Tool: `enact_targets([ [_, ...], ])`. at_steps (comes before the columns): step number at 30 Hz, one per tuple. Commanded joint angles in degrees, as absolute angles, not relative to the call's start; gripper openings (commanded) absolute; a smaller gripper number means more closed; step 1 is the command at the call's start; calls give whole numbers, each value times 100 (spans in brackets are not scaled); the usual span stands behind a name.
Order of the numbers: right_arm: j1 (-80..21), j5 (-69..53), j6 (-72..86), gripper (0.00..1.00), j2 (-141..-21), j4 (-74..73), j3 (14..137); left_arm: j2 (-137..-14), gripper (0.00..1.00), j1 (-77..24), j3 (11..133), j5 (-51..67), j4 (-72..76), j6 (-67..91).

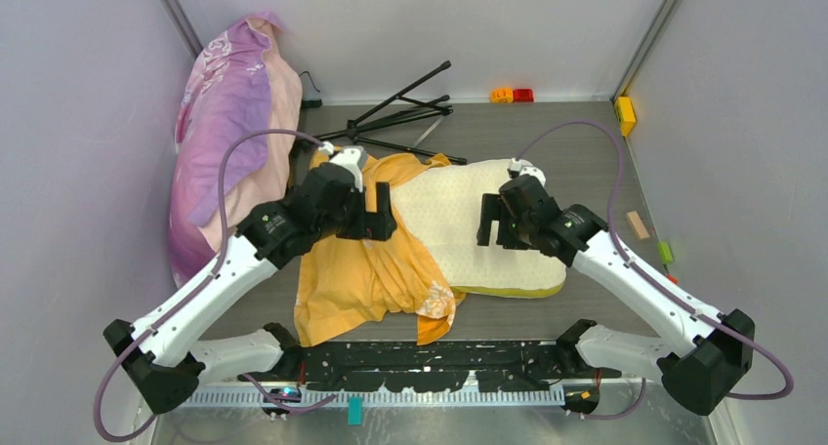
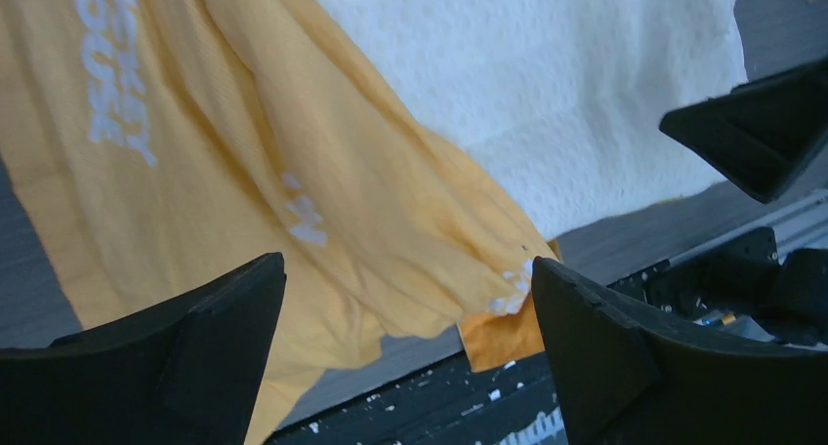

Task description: Remove the pillowcase from the pillow

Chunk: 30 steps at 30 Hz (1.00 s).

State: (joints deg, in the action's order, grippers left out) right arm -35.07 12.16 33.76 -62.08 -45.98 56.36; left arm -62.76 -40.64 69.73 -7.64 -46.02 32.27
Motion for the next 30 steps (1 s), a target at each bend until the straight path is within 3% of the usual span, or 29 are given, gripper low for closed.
enact_targets([
  [1, -3832, 1434, 3594, 90, -6328, -4613, 5530, -6072, 100, -4907, 6764, -1209, -5103, 3969],
  [6, -4166, 1640, 3784, 90, -6559, -4657, 5256, -6438, 100, -5600, 6454, -1723, -5086, 4703],
  [20, -4386, 2230, 4488, 90, -6827, -3632, 4045, -7000, 100, -5312, 5127, -1800, -3623, 5233],
  [23, -4386, 2048, 4616, 76, -6608, -3051, 3747, -6845, 98, -4855, 4631, -1351, -3104, 5344],
  [24, -4384, 2064, 4667, 65, -6443, -2904, 3650, -6767, 95, -4725, 4461, -1111, -2844, 5370],
  [28, -4380, 2675, 4749, 17, -5901, -2861, 3621, -6401, 55, -4464, 4131, -1108, -2763, 5444],
  [30, -4381, 3225, 4838, 2, -5628, -3061, 3681, -6123, 34, -4408, 4128, -1400, -3025, 5457],
])
